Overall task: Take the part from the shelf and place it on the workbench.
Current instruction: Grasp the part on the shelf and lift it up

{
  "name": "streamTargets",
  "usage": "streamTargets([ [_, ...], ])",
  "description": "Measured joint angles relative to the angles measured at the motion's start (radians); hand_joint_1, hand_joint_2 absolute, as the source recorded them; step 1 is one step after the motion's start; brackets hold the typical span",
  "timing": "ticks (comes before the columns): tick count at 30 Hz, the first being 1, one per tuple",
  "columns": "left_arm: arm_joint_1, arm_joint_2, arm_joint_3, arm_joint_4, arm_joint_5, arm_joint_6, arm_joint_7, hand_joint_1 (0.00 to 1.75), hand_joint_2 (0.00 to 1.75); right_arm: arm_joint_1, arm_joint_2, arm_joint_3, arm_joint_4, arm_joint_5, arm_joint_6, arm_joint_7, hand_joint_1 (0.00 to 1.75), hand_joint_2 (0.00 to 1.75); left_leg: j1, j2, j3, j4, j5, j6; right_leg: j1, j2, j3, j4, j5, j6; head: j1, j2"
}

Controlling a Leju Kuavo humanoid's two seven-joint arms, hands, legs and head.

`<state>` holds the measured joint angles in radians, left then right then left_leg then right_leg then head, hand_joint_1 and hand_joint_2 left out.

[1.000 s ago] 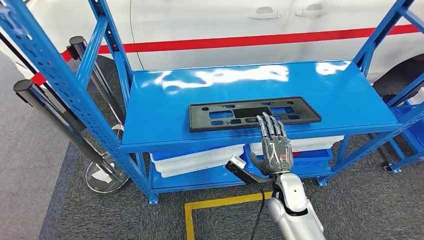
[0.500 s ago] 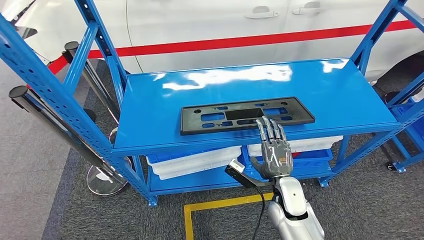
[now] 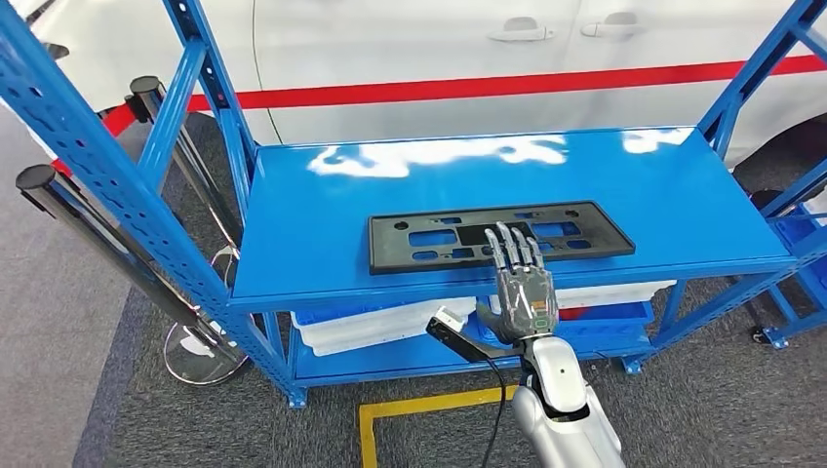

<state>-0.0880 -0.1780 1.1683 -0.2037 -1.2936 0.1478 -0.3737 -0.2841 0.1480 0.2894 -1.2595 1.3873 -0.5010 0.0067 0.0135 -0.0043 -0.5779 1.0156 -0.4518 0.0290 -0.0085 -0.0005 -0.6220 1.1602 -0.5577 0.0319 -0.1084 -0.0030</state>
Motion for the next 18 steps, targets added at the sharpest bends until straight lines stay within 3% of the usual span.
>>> streamTargets([
  [2, 0.000, -0.001, 0.000, 0.000, 0.004, 0.001, 0.002, 0.00, 0.00, -0.005, 0.004, 0.005, 0.010, 0.001, 0.004, -0.001, 0.00, 1.75, -0.001, -0.001, 0.005, 0.000, -0.006, 0.004, -0.002, 0.000, -0.077, 0.124, -0.032, 0.005, 0.000, 0.000],
  [3, 0.001, -0.001, 0.000, 0.000, 0.005, 0.002, 0.003, 0.00, 0.00, -0.007, 0.006, 0.008, 0.016, 0.002, 0.007, -0.001, 0.00, 1.75, -0.001, -0.003, 0.010, 0.001, -0.009, 0.004, -0.003, 0.000, -0.097, 0.144, -0.022, 0.005, 0.000, 0.000],
  [4, 0.002, -0.002, 0.001, 0.000, 0.006, 0.003, 0.004, 0.00, 0.00, -0.011, 0.009, 0.010, 0.022, 0.002, 0.010, -0.001, 0.00, 1.75, -0.001, -0.004, 0.016, 0.001, -0.013, 0.003, -0.004, 0.000, -0.097, 0.122, 0.009, 0.004, 0.000, 0.000],
  [6, 0.003, -0.004, 0.001, 0.000, 0.009, 0.005, 0.004, 0.00, 0.00, -0.027, 0.016, 0.015, 0.033, 0.003, 0.016, -0.001, 0.00, 1.75, -0.001, -0.007, 0.029, 0.000, -0.024, -0.002, -0.002, 0.001, -0.049, -0.010, 0.098, -0.007, 0.000, 0.000],
  [7, 0.003, -0.005, 0.001, 0.000, 0.012, 0.006, 0.004, 0.00, 0.00, -0.036, 0.020, 0.017, 0.040, 0.003, 0.018, -0.001, 0.00, 1.75, -0.003, -0.007, 0.034, 0.000, -0.028, -0.006, 0.001, 0.001, -0.024, -0.075, 0.129, -0.014, 0.000, 0.000],
  [8, 0.002, -0.006, 0.001, 0.000, 0.014, 0.007, 0.004, 0.00, 0.00, -0.046, 0.024, 0.019, 0.046, 0.003, 0.020, -0.001, 0.00, 1.75, -0.003, -0.008, 0.035, -0.001, -0.031, -0.010, 0.005, 0.000, -0.008, -0.119, 0.143, -0.019, 0.000, 0.000],
  [10, 0.001, -0.008, 0.001, 0.000, 0.017, 0.009, 0.006, 0.00, 0.00, -0.058, 0.031, 0.023, 0.058, 0.003, 0.024, -0.001, 0.00, 1.75, -0.004, -0.007, 0.035, -0.004, -0.035, -0.021, 0.012, 0.001, -0.001, -0.141, 0.138, -0.028, 0.000, 0.000],
  [13, 0.002, -0.010, 0.002, 0.000, 0.019, 0.011, 0.007, 0.00, 0.00, -0.071, 0.041, 0.027, 0.070, 0.002, 0.027, 0.000, 0.00, 1.75, -0.004, -0.005, 0.034, 0.013, -0.054, -0.037, 0.005, 0.001, 0.015, -0.161, 0.136, -0.041, 0.000, 0.000],
  [14, 0.001, -0.010, 0.002, 0.000, 0.019, 0.011, 0.007, 0.00, 0.00, -0.076, 0.044, 0.029, 0.074, 0.001, 0.028, 0.000, 0.00, 1.75, -0.005, -0.004, 0.016, 0.052, -0.075, -0.040, 0.002, 0.000, 0.023, -0.168, 0.135, -0.046, 0.000, 0.000],
  [16, 0.002, -0.010, 0.003, 0.000, 0.019, 0.012, 0.008, 0.00, 0.00, -0.085, 0.049, 0.031, 0.084, 0.001, 0.032, 0.001, 0.00, 1.75, -0.003, -0.002, -0.053, 0.183, -0.128, -0.044, 0.003, -0.002, 0.035, -0.171, 0.127, -0.055, 0.000, 0.000],
  [18, 0.005, -0.010, 0.003, 0.000, 0.019, 0.012, 0.009, 0.00, 0.00, -0.088, 0.051, 0.031, 0.094, 0.001, 0.035, 0.002, 0.00, 1.75, -0.002, -0.002, -0.111, 0.272, -0.142, -0.048, 0.005, -0.002, 0.044, -0.168, 0.117, -0.057, 0.000, 0.000],
])
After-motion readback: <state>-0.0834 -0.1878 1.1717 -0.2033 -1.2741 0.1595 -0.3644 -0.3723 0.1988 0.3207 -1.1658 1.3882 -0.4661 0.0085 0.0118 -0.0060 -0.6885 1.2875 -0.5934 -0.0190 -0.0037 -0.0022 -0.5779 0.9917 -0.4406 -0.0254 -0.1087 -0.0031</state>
